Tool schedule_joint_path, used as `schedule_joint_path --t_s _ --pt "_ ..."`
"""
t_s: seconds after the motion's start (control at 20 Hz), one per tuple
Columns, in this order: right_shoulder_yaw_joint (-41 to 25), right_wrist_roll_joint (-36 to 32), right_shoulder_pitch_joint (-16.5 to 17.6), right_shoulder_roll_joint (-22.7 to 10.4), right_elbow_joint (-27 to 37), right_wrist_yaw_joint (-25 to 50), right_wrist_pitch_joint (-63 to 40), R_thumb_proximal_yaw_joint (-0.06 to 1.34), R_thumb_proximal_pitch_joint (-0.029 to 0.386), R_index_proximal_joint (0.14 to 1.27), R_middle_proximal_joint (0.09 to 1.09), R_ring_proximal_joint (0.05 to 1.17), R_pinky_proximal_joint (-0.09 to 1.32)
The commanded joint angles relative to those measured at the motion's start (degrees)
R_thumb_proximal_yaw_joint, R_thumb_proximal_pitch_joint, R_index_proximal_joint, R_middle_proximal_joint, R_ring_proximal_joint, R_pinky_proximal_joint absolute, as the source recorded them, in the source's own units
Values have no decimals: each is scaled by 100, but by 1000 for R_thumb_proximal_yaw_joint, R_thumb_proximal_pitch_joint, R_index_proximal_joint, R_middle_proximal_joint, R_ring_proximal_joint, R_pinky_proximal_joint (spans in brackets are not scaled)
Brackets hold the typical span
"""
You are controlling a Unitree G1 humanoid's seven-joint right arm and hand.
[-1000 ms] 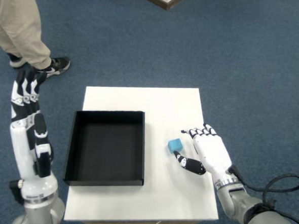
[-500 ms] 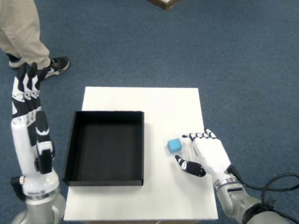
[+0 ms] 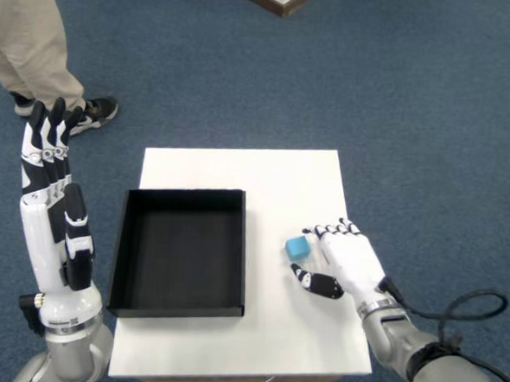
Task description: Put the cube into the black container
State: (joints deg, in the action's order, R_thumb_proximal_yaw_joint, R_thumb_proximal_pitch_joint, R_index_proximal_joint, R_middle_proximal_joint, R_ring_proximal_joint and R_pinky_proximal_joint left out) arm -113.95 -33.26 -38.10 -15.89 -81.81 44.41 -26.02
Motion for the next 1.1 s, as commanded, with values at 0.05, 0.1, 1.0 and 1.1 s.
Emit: schedule_joint_path --t_s 0.05,0.1,1.0,1.1 --pt "47 -74 -359 -83 -96 75 -41 699 79 376 349 311 114" --pt "32 -57 -372 -69 -99 85 -52 693 79 373 347 309 112" --pt "-2 -59 -422 -56 -125 -514 347 619 84 363 340 299 89" --pt "6 -74 -420 -65 -129 -557 379 620 84 365 342 299 87"
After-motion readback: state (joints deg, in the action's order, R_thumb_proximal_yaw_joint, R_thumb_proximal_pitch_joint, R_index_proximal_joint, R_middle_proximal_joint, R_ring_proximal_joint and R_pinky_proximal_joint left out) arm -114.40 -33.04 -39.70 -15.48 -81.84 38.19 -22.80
